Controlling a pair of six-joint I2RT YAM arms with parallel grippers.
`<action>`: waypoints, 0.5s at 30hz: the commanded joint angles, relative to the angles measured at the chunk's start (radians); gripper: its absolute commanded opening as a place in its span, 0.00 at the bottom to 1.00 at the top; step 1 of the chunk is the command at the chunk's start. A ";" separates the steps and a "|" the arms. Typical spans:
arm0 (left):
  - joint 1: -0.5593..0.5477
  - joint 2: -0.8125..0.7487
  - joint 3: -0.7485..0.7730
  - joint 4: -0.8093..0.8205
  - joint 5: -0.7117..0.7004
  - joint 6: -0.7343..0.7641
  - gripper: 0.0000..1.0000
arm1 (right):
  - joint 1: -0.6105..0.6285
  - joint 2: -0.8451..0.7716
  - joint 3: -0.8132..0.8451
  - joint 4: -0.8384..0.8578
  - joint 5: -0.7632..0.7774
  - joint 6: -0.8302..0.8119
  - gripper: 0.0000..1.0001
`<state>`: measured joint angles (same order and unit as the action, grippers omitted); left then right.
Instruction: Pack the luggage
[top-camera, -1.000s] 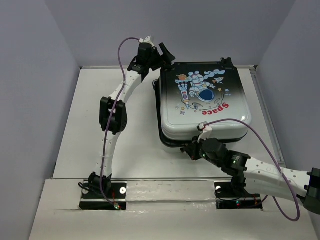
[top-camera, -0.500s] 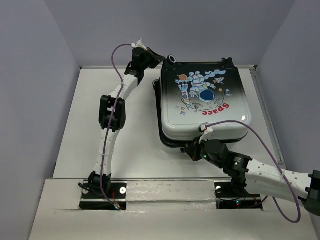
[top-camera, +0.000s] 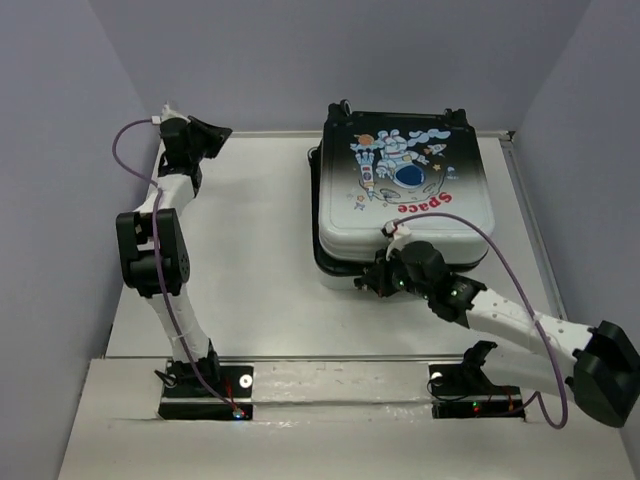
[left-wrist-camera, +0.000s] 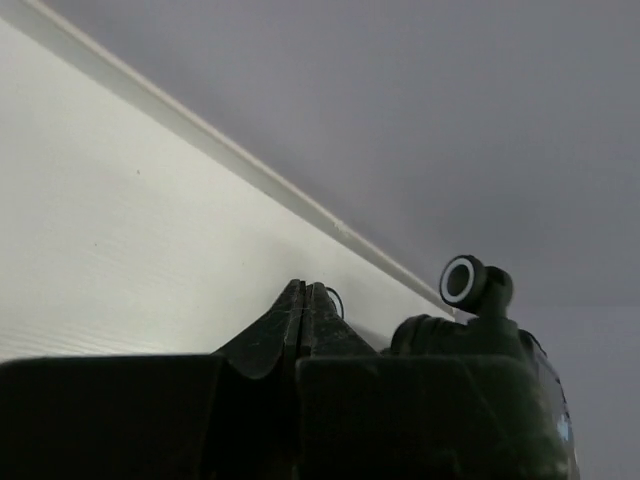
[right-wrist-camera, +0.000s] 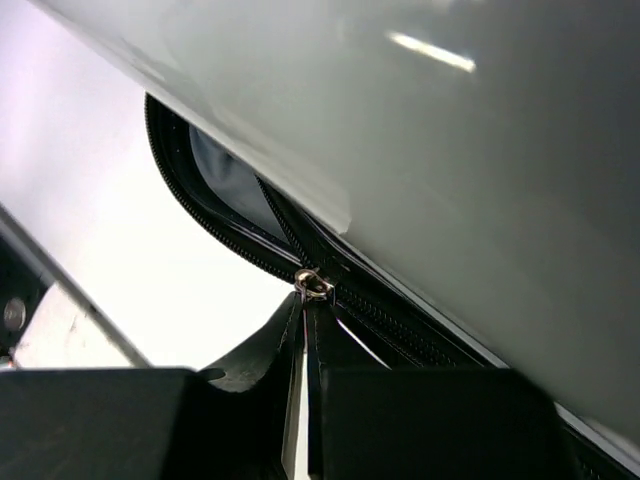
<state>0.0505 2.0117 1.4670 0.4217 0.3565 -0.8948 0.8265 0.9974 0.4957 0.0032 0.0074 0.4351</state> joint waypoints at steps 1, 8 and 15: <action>-0.024 -0.180 -0.094 0.091 0.012 0.065 0.06 | -0.105 0.159 0.153 0.130 -0.231 0.007 0.07; -0.173 -0.384 -0.374 0.037 -0.022 0.062 0.06 | -0.174 -0.029 -0.086 -0.125 0.122 0.233 0.07; -0.434 -0.674 -0.755 -0.101 -0.237 0.186 0.20 | -0.228 -0.261 -0.122 -0.286 0.108 0.331 0.07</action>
<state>-0.2905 1.4994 0.8757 0.3504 0.2382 -0.7807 0.5968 0.5957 0.3359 -0.1738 0.0963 0.7105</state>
